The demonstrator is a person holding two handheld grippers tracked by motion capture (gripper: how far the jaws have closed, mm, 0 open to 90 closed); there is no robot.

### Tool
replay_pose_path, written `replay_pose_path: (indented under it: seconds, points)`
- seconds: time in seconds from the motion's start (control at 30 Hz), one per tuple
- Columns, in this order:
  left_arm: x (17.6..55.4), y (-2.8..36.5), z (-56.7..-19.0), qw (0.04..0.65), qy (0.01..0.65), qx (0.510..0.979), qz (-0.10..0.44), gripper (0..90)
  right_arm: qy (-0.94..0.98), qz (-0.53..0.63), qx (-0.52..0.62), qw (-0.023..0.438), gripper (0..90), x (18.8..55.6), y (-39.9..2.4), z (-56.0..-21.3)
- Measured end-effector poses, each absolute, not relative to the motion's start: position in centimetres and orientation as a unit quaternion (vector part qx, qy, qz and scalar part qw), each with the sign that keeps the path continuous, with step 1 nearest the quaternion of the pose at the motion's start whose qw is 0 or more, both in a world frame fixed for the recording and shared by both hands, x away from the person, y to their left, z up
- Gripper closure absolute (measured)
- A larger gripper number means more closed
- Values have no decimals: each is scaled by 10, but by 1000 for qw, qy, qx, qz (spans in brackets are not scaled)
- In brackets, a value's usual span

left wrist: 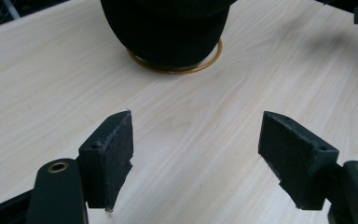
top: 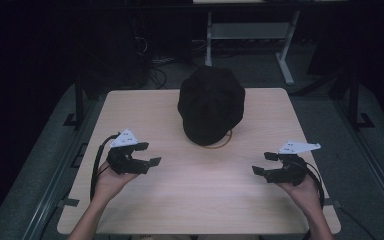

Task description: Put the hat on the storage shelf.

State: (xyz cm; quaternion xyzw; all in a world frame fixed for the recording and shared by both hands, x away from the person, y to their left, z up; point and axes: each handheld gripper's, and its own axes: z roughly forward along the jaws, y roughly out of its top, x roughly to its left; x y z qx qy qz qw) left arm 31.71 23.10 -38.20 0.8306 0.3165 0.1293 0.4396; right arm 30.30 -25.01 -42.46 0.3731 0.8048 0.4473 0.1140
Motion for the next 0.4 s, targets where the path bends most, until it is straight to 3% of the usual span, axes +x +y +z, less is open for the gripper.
replay_pose_path:
  seconds: [0.4]
  points:
    - [296, 236, -424, 438, 334, 825, 124, 234, 803, 453, 369, 115, 245, 300, -245, -430]
